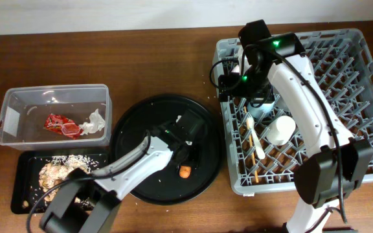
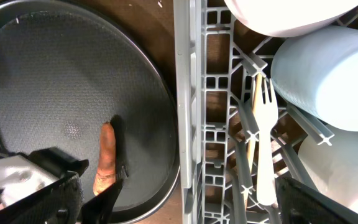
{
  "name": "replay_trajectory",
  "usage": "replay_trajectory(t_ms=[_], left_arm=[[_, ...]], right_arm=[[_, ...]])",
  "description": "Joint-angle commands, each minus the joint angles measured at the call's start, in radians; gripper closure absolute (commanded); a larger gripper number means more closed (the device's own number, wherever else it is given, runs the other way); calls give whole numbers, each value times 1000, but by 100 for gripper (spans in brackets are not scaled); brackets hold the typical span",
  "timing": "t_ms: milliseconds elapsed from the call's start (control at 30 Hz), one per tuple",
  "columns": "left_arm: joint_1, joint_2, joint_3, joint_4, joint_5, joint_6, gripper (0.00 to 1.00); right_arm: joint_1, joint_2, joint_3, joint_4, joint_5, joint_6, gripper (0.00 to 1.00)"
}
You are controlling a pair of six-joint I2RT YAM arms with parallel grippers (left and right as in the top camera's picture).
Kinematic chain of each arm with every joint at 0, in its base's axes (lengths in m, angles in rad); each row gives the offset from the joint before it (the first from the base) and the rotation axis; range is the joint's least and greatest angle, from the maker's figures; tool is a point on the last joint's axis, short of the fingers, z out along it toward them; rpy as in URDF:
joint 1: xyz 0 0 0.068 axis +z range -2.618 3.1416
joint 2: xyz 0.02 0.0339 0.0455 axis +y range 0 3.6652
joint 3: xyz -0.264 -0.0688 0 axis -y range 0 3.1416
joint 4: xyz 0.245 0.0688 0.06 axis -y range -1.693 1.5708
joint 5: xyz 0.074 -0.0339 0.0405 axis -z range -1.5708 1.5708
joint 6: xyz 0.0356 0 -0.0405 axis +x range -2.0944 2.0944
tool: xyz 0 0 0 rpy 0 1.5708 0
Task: Sort waste into correct bins and load items into the dishwasher rack
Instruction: 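Reach the left gripper to the carrot on the round black tray and grasp it, then carry the carrot with the left gripper to the food-waste tray and release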
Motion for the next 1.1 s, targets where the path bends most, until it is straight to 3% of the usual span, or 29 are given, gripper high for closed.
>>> replay_trajectory(t_ms=[0, 333, 500, 667, 800, 967, 1067], left_arm=[[-8, 61, -11, 2, -29, -40, 36], [-12, 103, -30, -32, -40, -39, 41], [-12, 110, -25, -14, -40, -39, 73], [-12, 104, 39, -81, -53, -38, 84], [19, 44, 200, -238, -169, -38, 92], [175, -126, 284, -355, -192, -39, 96], [399, -244, 284, -423, -194, -65, 100]], right_arm=[[-1, -16, 14, 0, 6, 4, 1], [-1, -16, 14, 0, 6, 4, 1], [-1, -16, 14, 0, 6, 4, 1], [-1, -16, 14, 0, 6, 4, 1], [-1, -16, 14, 0, 6, 4, 2], [-1, -16, 14, 0, 6, 4, 1], [-1, -16, 14, 0, 6, 4, 1]])
